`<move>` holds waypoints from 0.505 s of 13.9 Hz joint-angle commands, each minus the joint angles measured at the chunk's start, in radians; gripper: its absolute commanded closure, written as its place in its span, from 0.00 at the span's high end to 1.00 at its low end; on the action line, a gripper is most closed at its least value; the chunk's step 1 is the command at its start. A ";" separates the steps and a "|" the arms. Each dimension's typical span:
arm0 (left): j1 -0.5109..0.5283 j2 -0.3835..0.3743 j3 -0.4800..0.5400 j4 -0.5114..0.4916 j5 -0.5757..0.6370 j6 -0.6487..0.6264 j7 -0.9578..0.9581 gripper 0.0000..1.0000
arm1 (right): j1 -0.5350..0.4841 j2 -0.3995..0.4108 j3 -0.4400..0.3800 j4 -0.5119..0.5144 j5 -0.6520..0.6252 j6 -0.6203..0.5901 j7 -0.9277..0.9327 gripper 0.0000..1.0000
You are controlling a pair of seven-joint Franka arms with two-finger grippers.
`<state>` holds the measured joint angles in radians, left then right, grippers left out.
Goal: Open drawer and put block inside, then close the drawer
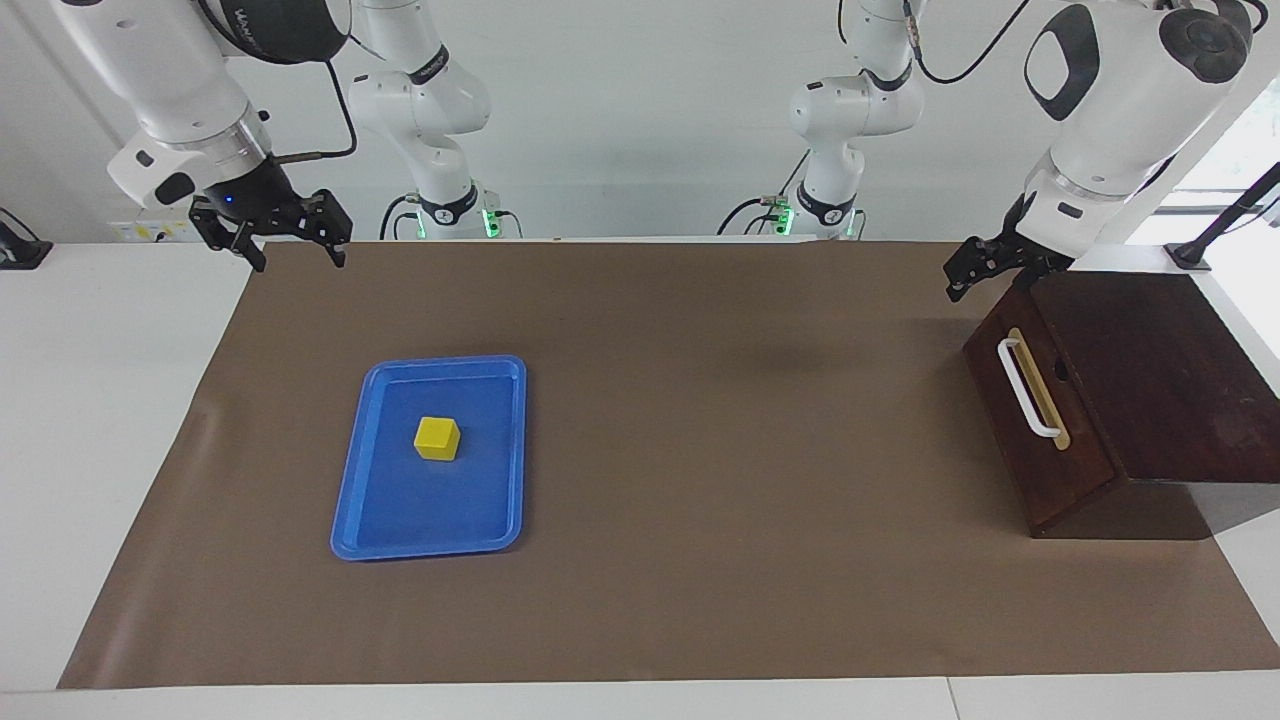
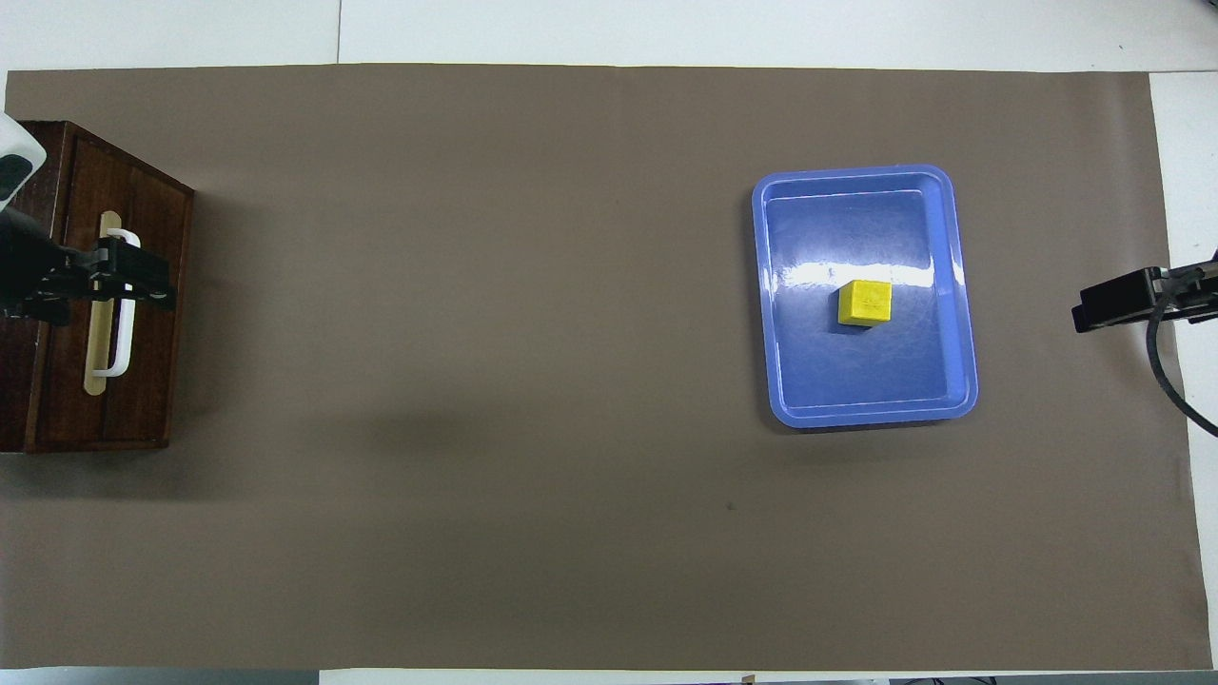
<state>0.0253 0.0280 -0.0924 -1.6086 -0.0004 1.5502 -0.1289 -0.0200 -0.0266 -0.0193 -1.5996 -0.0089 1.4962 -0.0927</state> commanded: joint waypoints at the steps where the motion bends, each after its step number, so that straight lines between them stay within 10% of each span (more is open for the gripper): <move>1: 0.004 -0.014 0.000 -0.002 0.005 -0.018 0.006 1.00 | -0.008 -0.015 0.005 -0.016 -0.023 0.015 -0.022 1.00; 7: 0.004 -0.014 0.000 -0.002 0.005 -0.018 0.006 1.00 | -0.004 -0.032 0.005 -0.057 -0.023 0.018 -0.080 1.00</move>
<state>0.0253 0.0280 -0.0924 -1.6086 -0.0004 1.5502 -0.1289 -0.0200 -0.0271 -0.0190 -1.6031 -0.0090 1.4961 -0.1087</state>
